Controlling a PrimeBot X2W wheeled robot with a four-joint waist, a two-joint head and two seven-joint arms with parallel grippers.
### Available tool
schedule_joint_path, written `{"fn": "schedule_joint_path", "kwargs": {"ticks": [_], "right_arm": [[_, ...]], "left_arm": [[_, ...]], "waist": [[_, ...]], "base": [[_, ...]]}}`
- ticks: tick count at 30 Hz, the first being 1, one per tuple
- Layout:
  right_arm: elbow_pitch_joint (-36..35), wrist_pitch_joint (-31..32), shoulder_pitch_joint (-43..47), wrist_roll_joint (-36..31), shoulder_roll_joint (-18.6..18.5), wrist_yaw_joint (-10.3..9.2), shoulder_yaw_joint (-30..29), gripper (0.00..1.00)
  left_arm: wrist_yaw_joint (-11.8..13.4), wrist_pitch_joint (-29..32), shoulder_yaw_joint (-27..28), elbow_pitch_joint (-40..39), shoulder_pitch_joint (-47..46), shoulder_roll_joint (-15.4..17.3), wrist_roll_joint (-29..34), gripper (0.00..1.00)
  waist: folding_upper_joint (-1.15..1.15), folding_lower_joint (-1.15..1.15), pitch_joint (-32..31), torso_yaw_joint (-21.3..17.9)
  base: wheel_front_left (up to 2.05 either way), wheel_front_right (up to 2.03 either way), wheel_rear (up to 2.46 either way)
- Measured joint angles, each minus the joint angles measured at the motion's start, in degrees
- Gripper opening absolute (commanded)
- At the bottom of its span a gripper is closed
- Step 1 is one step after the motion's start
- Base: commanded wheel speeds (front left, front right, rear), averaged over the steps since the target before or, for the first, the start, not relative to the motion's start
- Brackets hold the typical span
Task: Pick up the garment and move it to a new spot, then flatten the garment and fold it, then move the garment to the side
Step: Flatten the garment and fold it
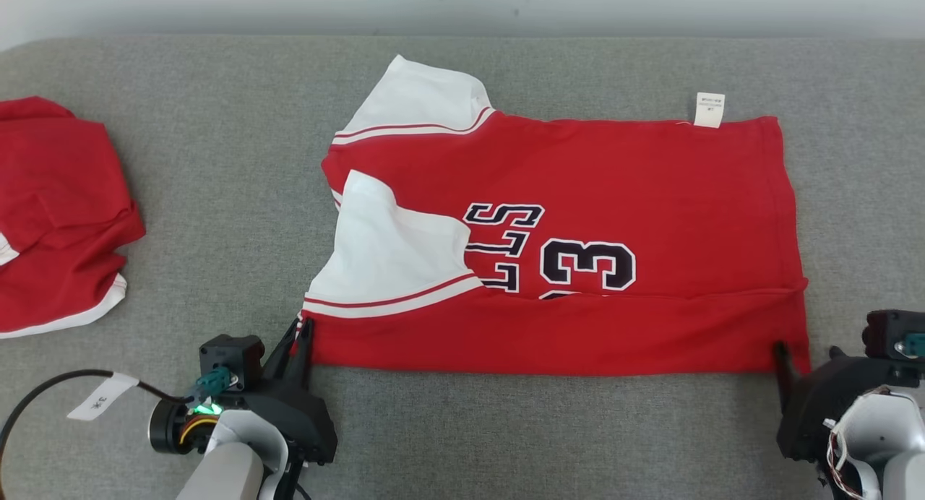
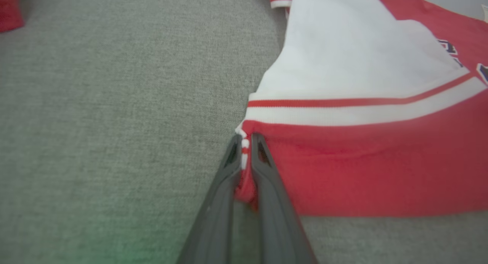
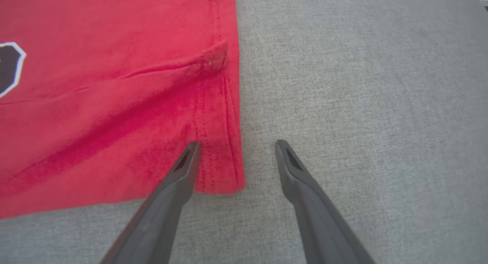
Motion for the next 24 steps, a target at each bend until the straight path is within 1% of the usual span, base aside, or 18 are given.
{"fn": "schedule_joint_path", "kwargs": {"ticks": [6, 7, 8, 9, 10, 14, 18, 20, 24], "right_arm": [[3.2, 2.4, -1.7, -0.8, -0.2, -0.01, 0.8, 1.00], [3.6, 2.6, -1.9, -0.4, -0.2, -0.03, 1.0, 0.84], [3.8, 2.6, -2.0, -0.1, -0.3, -0.11, 1.2, 0.34], [4.0, 2.6, -2.1, 0.0, -0.3, -0.11, 1.3, 0.05], [4.2, 2.6, -2.2, 0.0, -0.2, -0.11, 1.4, 0.00], [4.3, 2.5, -2.0, 0.4, 0.0, -0.09, 1.5, 0.00], [3.5, 2.3, -1.0, 1.5, 0.0, 0.01, 0.3, 0.00], [1.9, 2.4, 0.9, 4.8, 0.1, 0.01, -0.6, 0.00], [-1.5, 3.5, 3.5, 6.7, 0.1, 0.01, -1.8, 0.00]], "left_arm": [[-0.2, -0.3, -0.6, 0.6, -1.0, -0.3, -0.1, 0.00], [-0.2, -0.4, -0.6, 0.8, -1.1, -0.3, -0.2, 0.00], [-0.2, -0.4, -0.7, 0.9, -1.2, -0.3, -0.3, 0.00], [-0.2, -0.5, -0.7, 1.0, -1.2, -0.3, -0.4, 0.00], [-0.2, -0.5, -0.8, 1.2, -1.4, -0.3, -0.4, 0.00], [-0.6, -0.7, -0.9, 1.8, -1.5, -0.2, -0.8, 0.00], [-0.9, -0.6, -0.3, 1.5, -0.7, -0.3, -2.4, 0.00], [-1.7, 0.0, 0.6, 0.2, 1.3, -0.2, -4.1, 0.00], [-2.2, 1.6, 1.3, -3.1, 5.6, 0.5, -6.6, 0.00]], "waist": [[-0.01, 0.00, 0.5, 0.6], [-0.01, 0.00, 0.6, 0.7], [0.00, 0.00, 0.6, 0.7], [0.00, 0.00, 0.5, 0.8], [-0.01, 0.00, 0.5, 0.8], [0.00, 0.00, -0.2, 0.9], [0.01, 0.01, -1.0, 0.9], [0.01, 0.02, -2.2, 0.9], [0.02, 0.02, -4.1, 0.9]], "base": [[0.00, 0.00, 0.00], [0.00, 0.00, 0.00], [0.00, 0.00, 0.00], [0.00, 0.00, 0.00], [0.00, 0.00, 0.00], [0.00, 0.00, 0.00], [0.00, 0.00, 0.00], [0.00, 0.00, 0.00], [0.00, 0.00, 0.00]]}}
